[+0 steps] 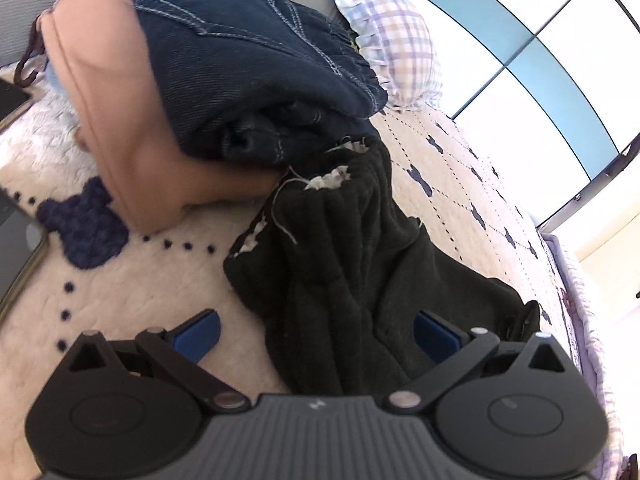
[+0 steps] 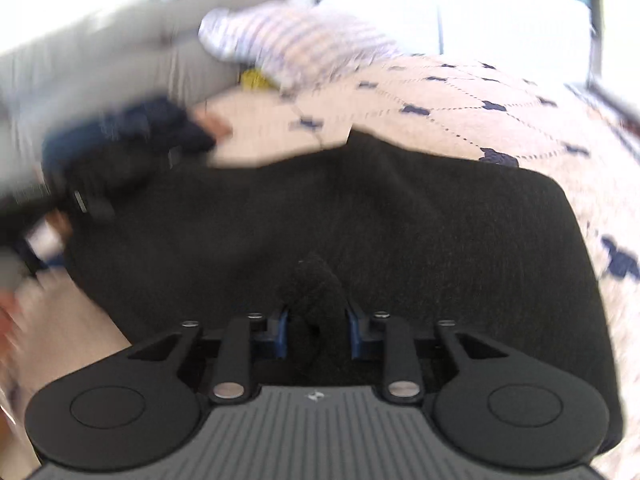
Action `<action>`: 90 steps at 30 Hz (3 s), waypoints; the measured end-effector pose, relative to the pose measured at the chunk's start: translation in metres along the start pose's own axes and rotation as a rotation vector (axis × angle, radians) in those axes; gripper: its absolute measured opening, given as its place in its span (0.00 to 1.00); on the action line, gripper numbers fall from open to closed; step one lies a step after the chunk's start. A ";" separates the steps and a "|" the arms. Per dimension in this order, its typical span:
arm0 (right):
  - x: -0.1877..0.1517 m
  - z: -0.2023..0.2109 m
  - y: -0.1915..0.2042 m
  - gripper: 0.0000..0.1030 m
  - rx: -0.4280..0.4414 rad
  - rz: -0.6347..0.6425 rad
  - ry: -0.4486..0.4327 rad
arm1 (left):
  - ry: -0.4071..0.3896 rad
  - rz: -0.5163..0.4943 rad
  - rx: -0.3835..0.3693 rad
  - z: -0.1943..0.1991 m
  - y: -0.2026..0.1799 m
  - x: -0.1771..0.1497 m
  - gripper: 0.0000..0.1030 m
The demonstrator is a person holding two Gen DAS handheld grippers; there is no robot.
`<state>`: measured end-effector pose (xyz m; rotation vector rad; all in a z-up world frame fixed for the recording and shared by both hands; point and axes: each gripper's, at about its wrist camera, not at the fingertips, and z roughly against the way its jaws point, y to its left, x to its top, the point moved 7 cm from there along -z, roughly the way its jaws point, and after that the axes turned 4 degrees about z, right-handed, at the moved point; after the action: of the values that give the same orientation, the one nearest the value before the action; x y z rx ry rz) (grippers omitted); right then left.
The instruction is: Fold clothes
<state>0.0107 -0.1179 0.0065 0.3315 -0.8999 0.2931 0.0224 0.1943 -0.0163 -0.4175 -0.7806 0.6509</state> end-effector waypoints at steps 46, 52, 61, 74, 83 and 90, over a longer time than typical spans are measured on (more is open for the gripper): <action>0.001 0.015 0.011 0.16 0.088 -0.004 -0.138 | -0.087 0.134 0.008 -0.003 0.011 0.016 0.49; -0.013 -0.009 0.015 0.17 0.102 0.042 -0.037 | -0.102 0.148 0.005 -0.002 0.012 0.012 0.53; -0.001 0.012 0.015 0.49 0.113 0.092 -0.057 | -0.096 0.173 -0.017 -0.008 0.005 0.012 0.79; -0.083 0.106 -0.167 0.67 -0.094 -0.430 -0.187 | -0.157 0.198 0.015 0.014 -0.012 0.015 0.39; -0.120 0.108 -0.193 0.66 -0.051 -0.570 -0.303 | -0.302 -0.049 -0.087 0.058 -0.121 0.006 0.37; -0.118 0.113 -0.194 0.67 -0.050 -0.559 -0.310 | -0.334 -0.602 -0.215 0.063 -0.274 -0.097 0.40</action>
<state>-0.0647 -0.3523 -0.0537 0.5753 -1.0753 -0.3047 0.0275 -0.0647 0.1306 -0.2473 -1.2347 0.0674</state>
